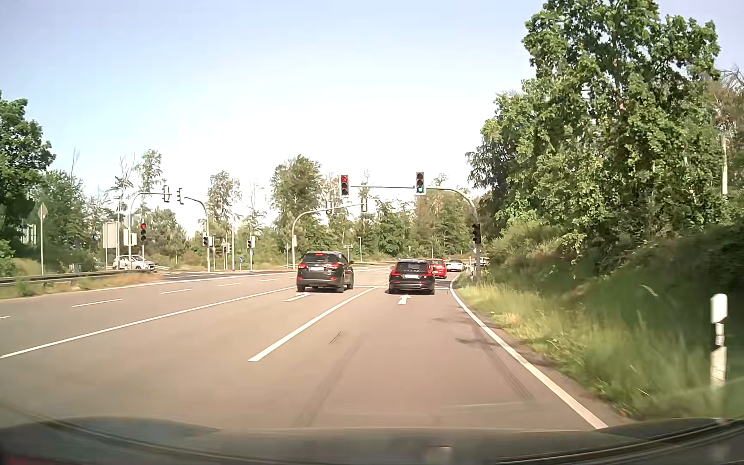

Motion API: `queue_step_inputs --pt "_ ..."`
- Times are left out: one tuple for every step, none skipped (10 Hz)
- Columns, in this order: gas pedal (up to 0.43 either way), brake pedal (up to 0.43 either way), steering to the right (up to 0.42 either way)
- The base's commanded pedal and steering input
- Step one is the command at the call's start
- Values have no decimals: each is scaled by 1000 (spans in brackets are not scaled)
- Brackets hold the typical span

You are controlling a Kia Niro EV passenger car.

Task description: Follow the waypoints while adhering to traffic rules and regulations

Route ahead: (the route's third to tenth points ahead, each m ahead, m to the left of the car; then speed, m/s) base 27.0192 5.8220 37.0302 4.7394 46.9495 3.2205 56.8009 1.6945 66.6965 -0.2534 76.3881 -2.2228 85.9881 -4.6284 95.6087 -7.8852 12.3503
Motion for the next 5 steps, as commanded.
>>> queue_step_inputs --pt "79 24 12" --pt "79 24 12" --pt "79 24 12" --pt "87 24 13" --pt "87 24 13"
